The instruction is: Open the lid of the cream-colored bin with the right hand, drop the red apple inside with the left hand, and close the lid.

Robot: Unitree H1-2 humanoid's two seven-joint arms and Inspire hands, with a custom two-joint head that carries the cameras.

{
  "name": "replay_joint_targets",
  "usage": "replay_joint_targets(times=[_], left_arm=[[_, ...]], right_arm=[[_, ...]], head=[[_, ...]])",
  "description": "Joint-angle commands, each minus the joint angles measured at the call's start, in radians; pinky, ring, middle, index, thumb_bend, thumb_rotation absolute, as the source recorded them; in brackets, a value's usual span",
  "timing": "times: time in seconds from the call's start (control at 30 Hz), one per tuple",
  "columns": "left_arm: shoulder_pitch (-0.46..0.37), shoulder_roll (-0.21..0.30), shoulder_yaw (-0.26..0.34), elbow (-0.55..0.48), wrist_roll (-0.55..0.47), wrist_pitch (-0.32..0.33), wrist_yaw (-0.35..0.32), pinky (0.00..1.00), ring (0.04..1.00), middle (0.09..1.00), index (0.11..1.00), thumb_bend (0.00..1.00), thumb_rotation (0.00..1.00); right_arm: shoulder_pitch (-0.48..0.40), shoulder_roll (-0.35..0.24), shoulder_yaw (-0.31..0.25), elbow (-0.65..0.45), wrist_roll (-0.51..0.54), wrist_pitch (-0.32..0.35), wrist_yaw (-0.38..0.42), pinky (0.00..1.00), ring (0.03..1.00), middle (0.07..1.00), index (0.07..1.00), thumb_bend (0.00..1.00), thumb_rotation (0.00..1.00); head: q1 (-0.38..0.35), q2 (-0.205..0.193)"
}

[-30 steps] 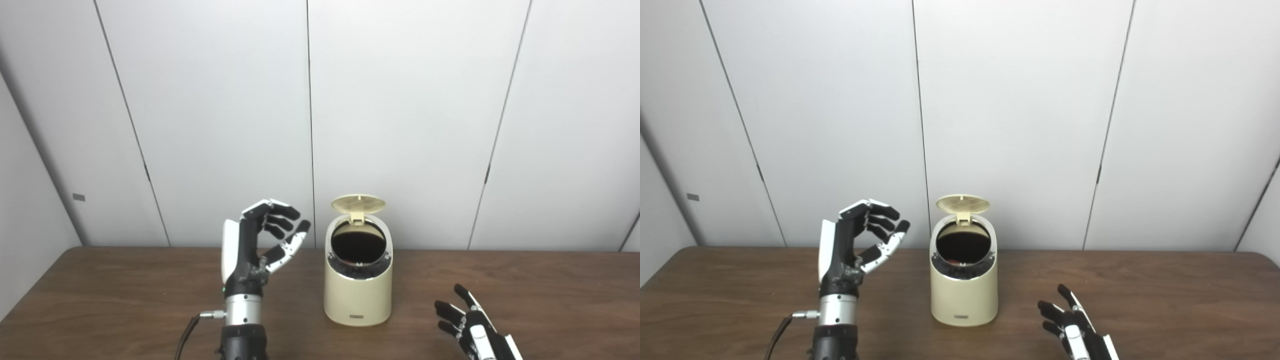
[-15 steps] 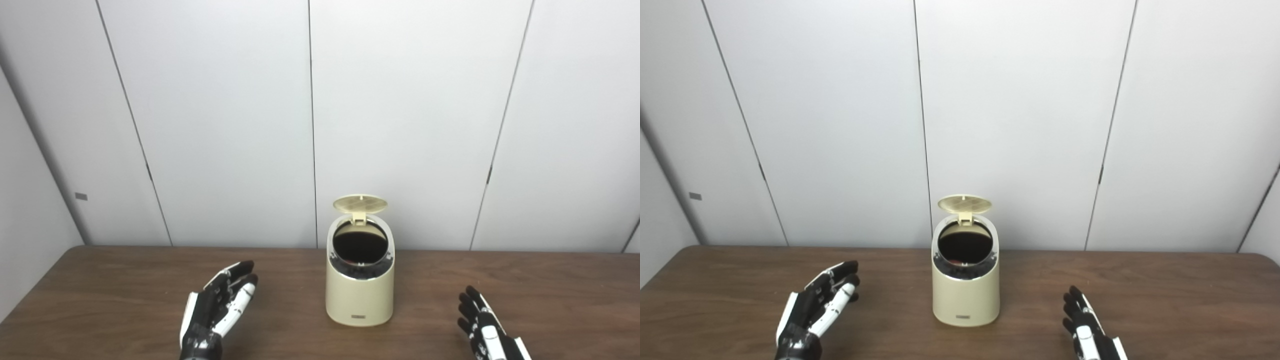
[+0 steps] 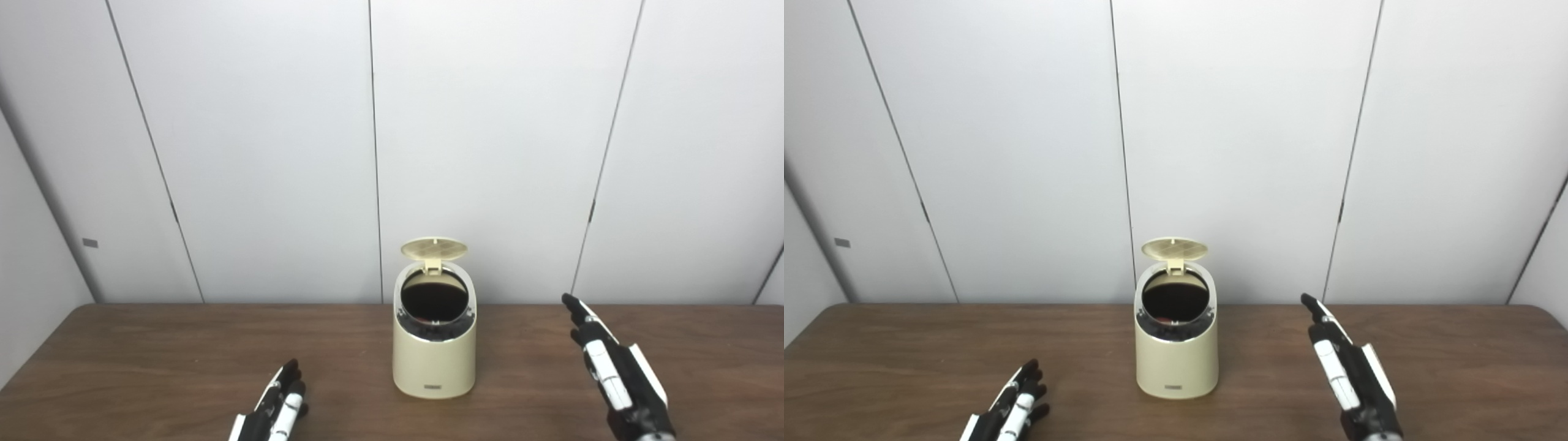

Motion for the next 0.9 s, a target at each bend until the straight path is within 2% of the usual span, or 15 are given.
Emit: replay_joint_targets(times=[0.0,0.07,0.13,0.27,0.37,0.53,0.87], left_arm=[[-0.004,0.005,-0.007,-0.034,-0.003,-0.032,-0.015,0.96,0.973,0.991,0.993,0.44,0.78],[0.003,0.006,-0.008,-0.034,-0.009,-0.034,-0.019,0.98,0.993,0.999,1.000,0.45,0.86],[0.007,0.006,-0.008,-0.036,-0.014,-0.030,-0.021,0.99,0.997,1.000,1.000,0.45,0.88],[0.020,0.014,-0.018,-0.031,-0.001,-0.033,-0.031,1.00,1.000,1.000,1.000,0.45,0.99],[0.028,0.011,-0.020,-0.021,-0.003,-0.040,-0.034,1.00,1.000,1.000,1.000,0.47,1.00],[0.040,0.012,-0.035,-0.032,0.001,-0.011,-0.040,1.00,1.000,1.000,1.000,0.48,1.00],[0.050,0.010,-0.047,-0.044,-0.017,0.022,-0.052,1.00,1.000,1.000,1.000,0.50,1.00]], right_arm=[[-0.074,-0.011,0.013,-0.039,-0.012,0.000,0.015,0.99,1.000,0.992,0.887,0.62,0.93],[-0.111,-0.016,0.023,-0.043,-0.021,0.009,0.023,0.98,0.995,0.969,0.873,0.60,0.92],[-0.143,-0.011,0.031,-0.042,-0.029,0.023,0.023,0.98,0.986,0.960,0.867,0.59,0.91],[-0.205,-0.006,0.073,-0.037,-0.099,0.065,0.019,0.97,0.975,0.953,0.891,0.50,0.89],[-0.247,-0.017,0.118,-0.020,-0.190,0.076,0.010,0.88,0.941,0.938,0.885,0.48,0.91],[-0.324,-0.024,0.153,0.034,-0.263,0.092,0.017,0.83,0.917,0.925,0.868,0.51,0.94],[-0.428,-0.054,0.228,0.103,-0.361,0.124,0.082,0.91,0.958,0.955,0.873,0.50,0.98]], head=[[-0.001,0.001],[-0.005,0.008],[-0.006,0.012],[-0.002,0.019],[-0.002,0.026],[-0.001,0.039],[-0.002,0.049]])
